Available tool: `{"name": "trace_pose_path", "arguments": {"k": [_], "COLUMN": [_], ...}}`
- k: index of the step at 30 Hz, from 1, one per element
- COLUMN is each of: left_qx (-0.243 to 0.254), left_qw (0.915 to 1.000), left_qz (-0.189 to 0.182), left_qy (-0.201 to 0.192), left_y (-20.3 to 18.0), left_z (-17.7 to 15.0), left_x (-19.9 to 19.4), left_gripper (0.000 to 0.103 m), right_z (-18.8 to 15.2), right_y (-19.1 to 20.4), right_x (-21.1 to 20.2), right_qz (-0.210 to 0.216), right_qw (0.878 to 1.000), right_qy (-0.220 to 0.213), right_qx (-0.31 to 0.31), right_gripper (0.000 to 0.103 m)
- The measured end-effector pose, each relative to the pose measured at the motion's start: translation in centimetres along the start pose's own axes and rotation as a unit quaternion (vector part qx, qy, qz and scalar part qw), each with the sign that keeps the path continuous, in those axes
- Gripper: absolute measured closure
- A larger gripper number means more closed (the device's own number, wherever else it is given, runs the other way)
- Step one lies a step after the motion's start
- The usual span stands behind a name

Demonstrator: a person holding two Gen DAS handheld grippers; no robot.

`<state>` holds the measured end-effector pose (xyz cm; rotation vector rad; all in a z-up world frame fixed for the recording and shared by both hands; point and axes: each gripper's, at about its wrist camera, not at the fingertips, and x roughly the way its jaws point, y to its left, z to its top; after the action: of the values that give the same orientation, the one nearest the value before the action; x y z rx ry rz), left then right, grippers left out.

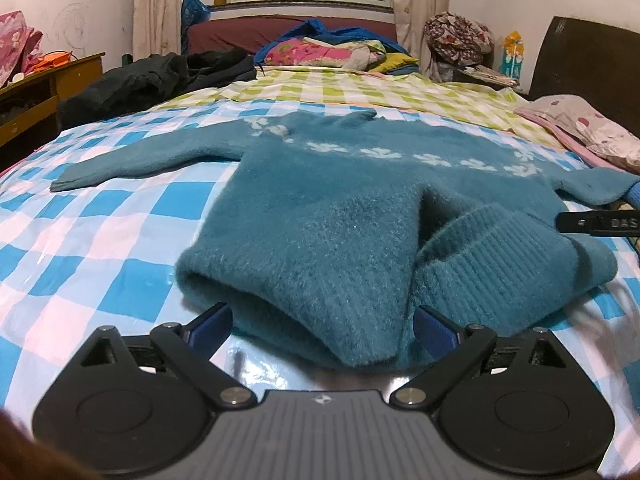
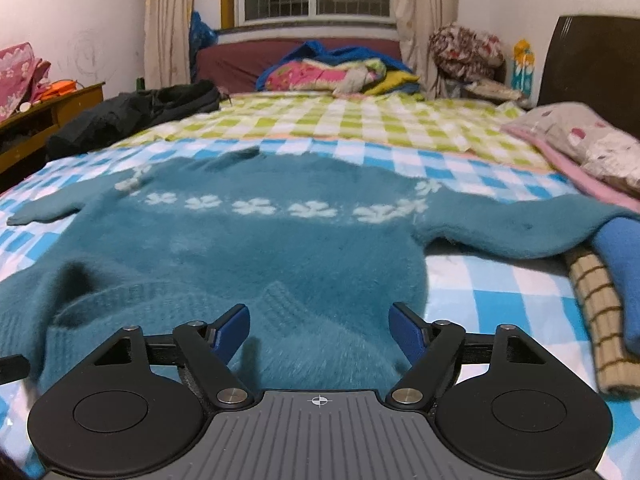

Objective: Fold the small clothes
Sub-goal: 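Move the right gripper toward the folded-up hem of the teal sweater, then close the right gripper on the folded hem edge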

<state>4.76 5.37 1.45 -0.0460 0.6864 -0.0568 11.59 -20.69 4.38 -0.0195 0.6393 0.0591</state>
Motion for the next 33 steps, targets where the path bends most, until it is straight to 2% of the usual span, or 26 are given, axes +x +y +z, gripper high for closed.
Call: {"name": "trace_pose_path", "arguments": {"k": [5,9,11,14,15,16,23,27,33], "left_qx": [-0.001,-0.010,-0.013,-0.017,-0.019,-0.021,-0.022,-0.017,-0.010], "left_qw": [0.9999,0.9998,0.9997,0.9996,0.9996,0.9995,0.9995,0.9995,0.9997], "left_qz": [-0.006,-0.012,-0.014,-0.017,-0.019,-0.020,-0.024,-0.024,-0.021], "left_qy": [0.011,0.015,0.014,0.013,0.012,0.011,-0.007,-0.015,-0.012], "left_y": [0.0,0.2,0.4,0.5,0.6,0.7,0.8,0.8,0.5], "left_z": [0.2,0.4,0.5,0.4,0.4,0.4,0.2,-0.3,-1.1], "left_x": [1.0,1.6,1.6,1.4,1.2,1.0,-1.2,-2.6,-3.6], "left_gripper": [0.001,0.001,0.001,0.001,0.001,0.001,0.001,0.001,0.001], "right_z": [0.4,0.8,1.0,1.2,1.3,1.4,1.3,0.1,-2.5], "right_y": [-0.1,-0.3,-0.4,-0.5,-0.5,-0.6,-0.4,-0.4,-1.5], "right_x": [3.0,4.6,5.3,5.1,4.7,4.3,-2.6,-7.1,-10.9], "right_qz": [0.042,0.078,0.094,0.109,0.115,0.121,0.162,0.176,0.149], "right_qw": [0.998,0.995,0.993,0.990,0.989,0.988,0.983,0.980,0.982], "right_qy": [0.036,0.060,0.076,0.088,0.092,0.095,0.081,0.083,0.099], "right_qx": [-0.005,-0.004,-0.001,-0.007,-0.009,-0.009,-0.036,-0.050,-0.064], "right_gripper": [0.035,0.050,0.054,0.072,0.085,0.089,0.093,0.094,0.095]}}
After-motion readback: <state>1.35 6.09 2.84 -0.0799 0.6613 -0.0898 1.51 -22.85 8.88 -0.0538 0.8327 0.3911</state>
